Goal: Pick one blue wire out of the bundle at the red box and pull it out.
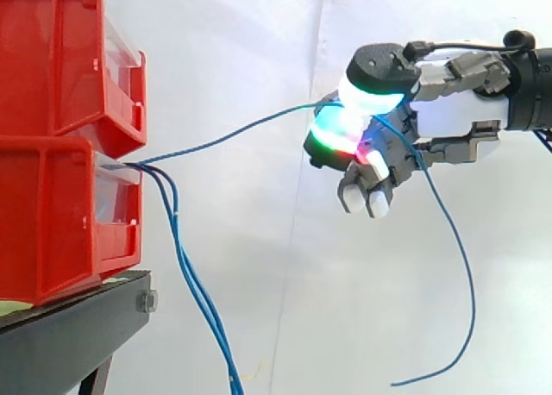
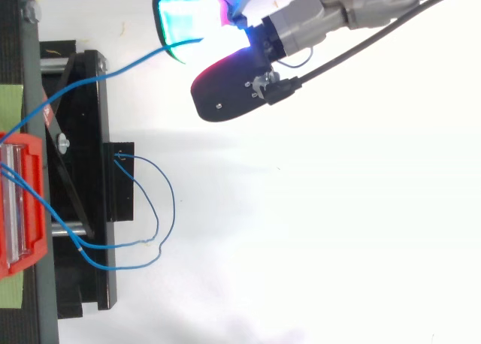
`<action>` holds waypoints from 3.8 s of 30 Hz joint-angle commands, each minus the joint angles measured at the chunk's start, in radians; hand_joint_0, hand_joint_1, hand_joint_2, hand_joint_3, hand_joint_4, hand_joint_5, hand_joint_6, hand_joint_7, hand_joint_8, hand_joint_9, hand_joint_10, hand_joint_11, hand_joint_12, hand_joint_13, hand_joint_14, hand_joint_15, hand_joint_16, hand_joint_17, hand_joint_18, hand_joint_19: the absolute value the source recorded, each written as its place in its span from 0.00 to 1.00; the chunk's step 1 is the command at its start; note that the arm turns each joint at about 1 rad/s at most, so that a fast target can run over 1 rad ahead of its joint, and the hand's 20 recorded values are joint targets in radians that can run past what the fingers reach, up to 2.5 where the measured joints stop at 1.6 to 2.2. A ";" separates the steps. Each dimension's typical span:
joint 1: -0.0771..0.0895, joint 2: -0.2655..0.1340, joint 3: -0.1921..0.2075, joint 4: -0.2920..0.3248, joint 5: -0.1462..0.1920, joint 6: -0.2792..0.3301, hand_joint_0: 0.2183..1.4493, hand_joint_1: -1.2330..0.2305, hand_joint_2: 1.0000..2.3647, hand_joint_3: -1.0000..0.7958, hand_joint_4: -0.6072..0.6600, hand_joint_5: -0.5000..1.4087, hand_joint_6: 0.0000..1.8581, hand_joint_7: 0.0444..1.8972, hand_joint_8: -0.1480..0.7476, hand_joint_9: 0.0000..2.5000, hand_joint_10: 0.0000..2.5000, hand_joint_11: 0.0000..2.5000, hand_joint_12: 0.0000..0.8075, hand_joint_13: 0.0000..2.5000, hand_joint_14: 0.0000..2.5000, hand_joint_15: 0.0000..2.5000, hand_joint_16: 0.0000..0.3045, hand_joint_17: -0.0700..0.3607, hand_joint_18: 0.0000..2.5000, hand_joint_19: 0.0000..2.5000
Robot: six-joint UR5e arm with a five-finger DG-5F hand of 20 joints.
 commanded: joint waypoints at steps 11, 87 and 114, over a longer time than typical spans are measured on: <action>0.004 0.006 0.001 -0.014 -0.024 0.099 0.30 0.34 0.01 0.43 0.62 0.21 0.50 0.58 0.61 0.45 0.01 0.30 0.56 0.37 0.01 0.23 0.18 0.45 0.36 0.23; 0.023 0.006 0.001 -0.015 -0.064 0.247 0.28 0.40 0.01 0.42 0.62 0.22 0.49 0.64 0.61 0.50 0.01 0.31 0.57 0.40 0.01 0.25 0.19 0.47 0.39 0.25; 0.023 0.006 0.001 -0.014 -0.080 0.285 0.33 0.21 0.02 0.54 0.57 0.23 0.50 0.64 0.60 0.50 0.01 0.32 0.54 0.42 0.01 0.27 0.17 0.44 0.40 0.23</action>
